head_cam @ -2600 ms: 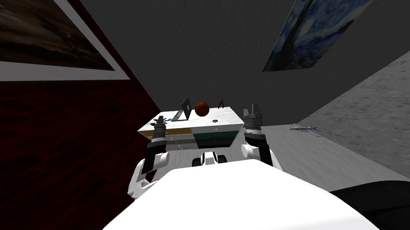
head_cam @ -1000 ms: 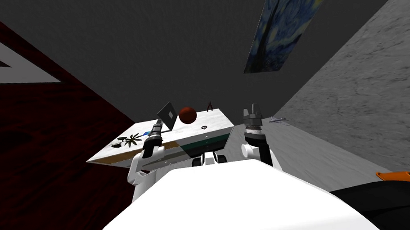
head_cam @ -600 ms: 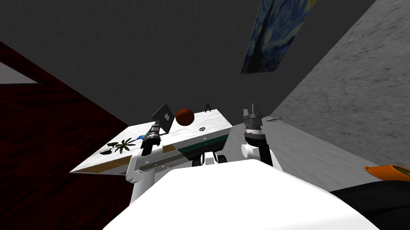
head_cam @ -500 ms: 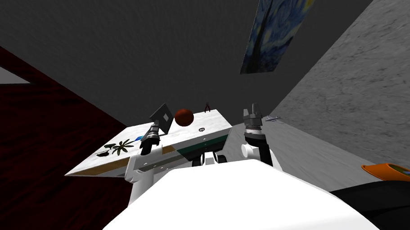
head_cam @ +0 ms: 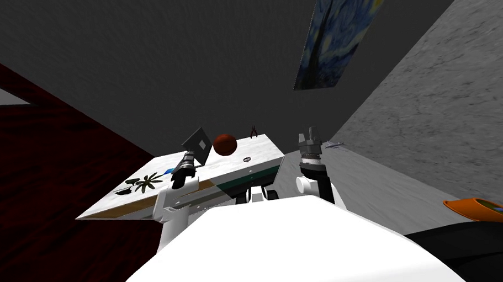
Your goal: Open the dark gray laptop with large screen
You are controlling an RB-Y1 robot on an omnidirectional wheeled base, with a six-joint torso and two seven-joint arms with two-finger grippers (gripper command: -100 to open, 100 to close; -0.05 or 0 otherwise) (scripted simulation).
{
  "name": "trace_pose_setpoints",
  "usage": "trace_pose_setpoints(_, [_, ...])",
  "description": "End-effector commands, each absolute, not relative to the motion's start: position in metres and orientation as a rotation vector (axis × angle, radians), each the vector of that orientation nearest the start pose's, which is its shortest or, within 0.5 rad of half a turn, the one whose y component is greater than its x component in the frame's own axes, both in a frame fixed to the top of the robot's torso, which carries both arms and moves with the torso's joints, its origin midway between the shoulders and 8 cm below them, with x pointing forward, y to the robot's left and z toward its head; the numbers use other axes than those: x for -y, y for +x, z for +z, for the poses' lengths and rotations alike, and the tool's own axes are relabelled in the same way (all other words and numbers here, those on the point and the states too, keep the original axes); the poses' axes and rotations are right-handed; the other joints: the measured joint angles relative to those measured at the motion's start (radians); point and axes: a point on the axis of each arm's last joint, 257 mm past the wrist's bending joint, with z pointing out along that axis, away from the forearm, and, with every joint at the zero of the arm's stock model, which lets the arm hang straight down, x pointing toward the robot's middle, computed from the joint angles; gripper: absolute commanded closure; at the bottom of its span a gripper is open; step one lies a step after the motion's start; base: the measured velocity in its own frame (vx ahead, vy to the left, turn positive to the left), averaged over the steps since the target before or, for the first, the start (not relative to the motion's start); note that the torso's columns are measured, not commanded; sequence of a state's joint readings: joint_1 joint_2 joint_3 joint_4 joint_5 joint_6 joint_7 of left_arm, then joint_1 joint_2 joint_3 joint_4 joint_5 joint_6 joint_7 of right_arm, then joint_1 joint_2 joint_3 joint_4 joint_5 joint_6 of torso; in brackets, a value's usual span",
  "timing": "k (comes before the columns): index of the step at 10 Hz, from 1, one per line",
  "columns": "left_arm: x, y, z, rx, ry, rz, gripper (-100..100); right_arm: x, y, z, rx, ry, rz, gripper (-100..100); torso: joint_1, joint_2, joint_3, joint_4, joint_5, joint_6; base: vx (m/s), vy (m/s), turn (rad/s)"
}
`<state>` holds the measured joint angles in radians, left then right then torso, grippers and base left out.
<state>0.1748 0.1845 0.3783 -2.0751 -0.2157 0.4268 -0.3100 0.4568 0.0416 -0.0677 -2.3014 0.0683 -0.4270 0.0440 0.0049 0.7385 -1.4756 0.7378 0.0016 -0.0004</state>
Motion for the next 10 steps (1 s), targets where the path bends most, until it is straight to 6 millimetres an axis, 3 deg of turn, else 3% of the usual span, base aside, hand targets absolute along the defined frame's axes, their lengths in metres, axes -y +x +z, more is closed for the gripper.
trace_pose_setpoints(1, [-0.482,0.439,-0.113,-1.200,-1.058,-0.342,100,0.296,0.351,0.034,-0.630,0.636,1.159,0,0.002,-0.001,0.000,0.000,0.001,0.000,-0.010,0.126,0.005])
trace_pose_setpoints(8, [-0.465,0.440,-0.116,-1.154,-1.215,-0.497,100,0.296,0.351,0.034,-0.630,0.636,1.159,0,-0.006,-0.001,0.000,0.000,-0.002,0.000,-0.012,0.082,0.001])
trace_pose_setpoints(9, [-0.455,0.448,-0.114,-1.176,-1.212,-0.525,-100,0.296,0.351,0.034,-0.630,0.636,1.159,0,-0.008,-0.001,-0.001,0.000,-0.002,0.000,-0.056,-0.060,-0.206])
trace_pose_setpoints(10, [-0.448,0.454,-0.112,-1.192,-1.203,-0.542,-100,0.296,0.351,0.034,-0.630,0.636,1.159,0,-0.012,0.001,0.000,0.001,-0.003,0.001,-0.085,-0.142,-0.251])
